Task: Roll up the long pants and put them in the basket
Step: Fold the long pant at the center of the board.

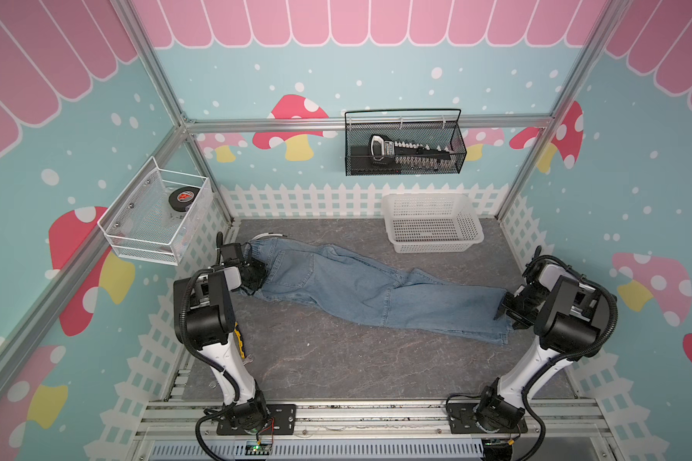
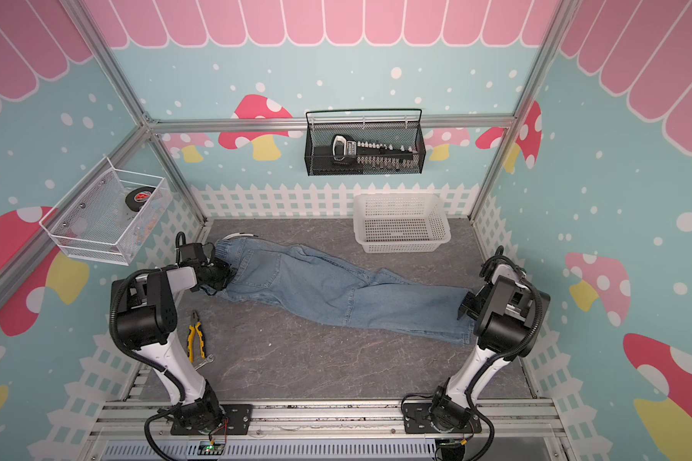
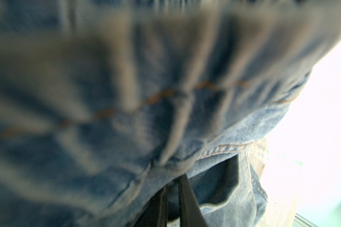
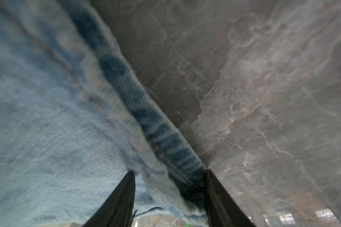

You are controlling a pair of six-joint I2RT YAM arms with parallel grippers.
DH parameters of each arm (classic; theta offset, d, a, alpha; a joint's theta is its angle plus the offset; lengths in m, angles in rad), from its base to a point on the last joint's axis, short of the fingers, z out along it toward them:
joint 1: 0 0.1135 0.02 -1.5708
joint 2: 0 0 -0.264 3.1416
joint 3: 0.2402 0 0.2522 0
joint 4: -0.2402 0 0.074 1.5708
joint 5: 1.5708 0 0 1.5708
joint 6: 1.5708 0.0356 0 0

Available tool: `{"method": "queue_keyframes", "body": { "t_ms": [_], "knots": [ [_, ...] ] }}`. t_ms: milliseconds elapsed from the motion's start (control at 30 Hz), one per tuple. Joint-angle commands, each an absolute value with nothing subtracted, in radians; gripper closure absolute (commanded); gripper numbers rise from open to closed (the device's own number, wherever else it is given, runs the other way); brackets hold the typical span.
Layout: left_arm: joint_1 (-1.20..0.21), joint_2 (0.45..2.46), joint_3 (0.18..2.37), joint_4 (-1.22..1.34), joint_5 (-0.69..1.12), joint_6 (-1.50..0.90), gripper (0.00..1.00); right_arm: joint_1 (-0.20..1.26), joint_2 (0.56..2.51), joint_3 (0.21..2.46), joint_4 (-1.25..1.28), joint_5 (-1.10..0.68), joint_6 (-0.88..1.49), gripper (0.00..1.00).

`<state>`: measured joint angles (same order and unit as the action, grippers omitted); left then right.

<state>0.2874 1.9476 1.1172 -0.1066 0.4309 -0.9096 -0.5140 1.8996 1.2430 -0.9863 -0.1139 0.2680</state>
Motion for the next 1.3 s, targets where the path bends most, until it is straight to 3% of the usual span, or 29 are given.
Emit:
{"method": "queue_keyframes", "body": {
  "t_ms": [0,100,167,233,367,567,767,1000,1267],
  "knots": [
    [0.275,1.947,1.114,-0.135,0.422,-0.907,0.85,-0.494,1.942,1.217,-0.938,-0.188,0.274,0.45],
    [0.271,1.941,1.118,-0.138,0.421,-0.905,0.85,-0.483,1.95,1.195,-0.92,-0.233,0.276,0.57],
    [0.266,1.937,1.119,-0.141,0.419,-0.904,0.85,-0.479,1.948,1.181,-0.911,-0.273,0.277,0.84],
    [0.262,1.936,1.119,-0.144,0.419,-0.902,0.85,-0.479,1.935,1.177,-0.912,-0.295,0.279,1.0],
    [0.25,1.934,1.123,-0.157,0.42,-0.895,0.85,-0.48,1.785,1.205,-0.948,-0.293,0.292,1.0],
    [0.206,1.94,1.152,-0.199,0.411,-0.87,0.85,-0.498,1.572,1.488,-1.133,-0.25,0.294,1.0],
    [0.14,1.954,1.154,-0.212,0.385,-0.865,0.85,-0.519,1.532,1.781,-1.3,-0.328,0.252,1.0],
    [-0.056,2.002,1.15,-0.19,0.33,-0.889,0.85,-0.511,1.514,1.941,-1.342,-0.457,0.262,1.0],
    [-0.28,2.061,1.135,-0.112,0.296,-0.986,0.85,-0.224,1.577,2.057,-1.3,-0.448,0.325,1.0]
  ]
}}
